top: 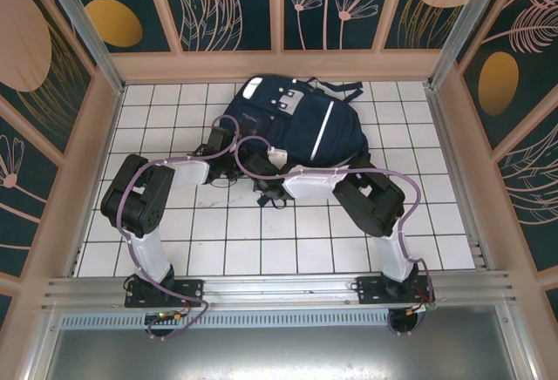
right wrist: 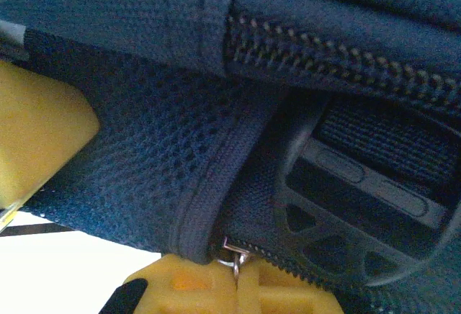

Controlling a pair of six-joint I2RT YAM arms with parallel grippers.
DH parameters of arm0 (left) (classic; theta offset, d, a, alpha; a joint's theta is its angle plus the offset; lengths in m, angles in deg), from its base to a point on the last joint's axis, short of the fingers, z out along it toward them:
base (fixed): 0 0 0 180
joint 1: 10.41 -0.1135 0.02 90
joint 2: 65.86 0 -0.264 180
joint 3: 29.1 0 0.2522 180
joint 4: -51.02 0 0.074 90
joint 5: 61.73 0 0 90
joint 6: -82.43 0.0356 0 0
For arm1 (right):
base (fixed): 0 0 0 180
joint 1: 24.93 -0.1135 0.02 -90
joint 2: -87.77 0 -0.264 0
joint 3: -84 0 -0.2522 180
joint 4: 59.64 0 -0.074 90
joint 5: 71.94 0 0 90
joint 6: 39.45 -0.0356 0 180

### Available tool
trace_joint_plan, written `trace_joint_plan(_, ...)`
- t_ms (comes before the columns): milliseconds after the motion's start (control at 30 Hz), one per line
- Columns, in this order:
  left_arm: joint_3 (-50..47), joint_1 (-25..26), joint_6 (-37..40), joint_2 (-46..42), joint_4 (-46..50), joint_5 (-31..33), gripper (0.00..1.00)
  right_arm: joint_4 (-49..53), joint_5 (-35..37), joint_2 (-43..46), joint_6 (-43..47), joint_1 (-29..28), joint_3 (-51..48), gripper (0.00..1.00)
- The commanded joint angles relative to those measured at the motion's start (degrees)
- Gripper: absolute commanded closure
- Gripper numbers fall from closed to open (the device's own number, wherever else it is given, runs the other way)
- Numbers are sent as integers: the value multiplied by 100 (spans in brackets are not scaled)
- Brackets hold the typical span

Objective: Pack books, pencil case, and school supplies into a backpack

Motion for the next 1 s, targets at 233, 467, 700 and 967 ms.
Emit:
trace_joint_plan(233,108,-154,151,-4,595,475,100,659,355,861,-97,5,-296,100)
trace_joint_plan(467,20,-608,199,-126,771,611,100,920,505,1432,-210,83,-963,100)
trace_joint_plan(700,-20,-990,404,-320,1069,949,100,1115,648,2083,-87,511,-1774,100)
trace_joint_plan(967,178,-1515,594,-339,1347,1303,100,1162,848,2940,405,1312,-2568,100)
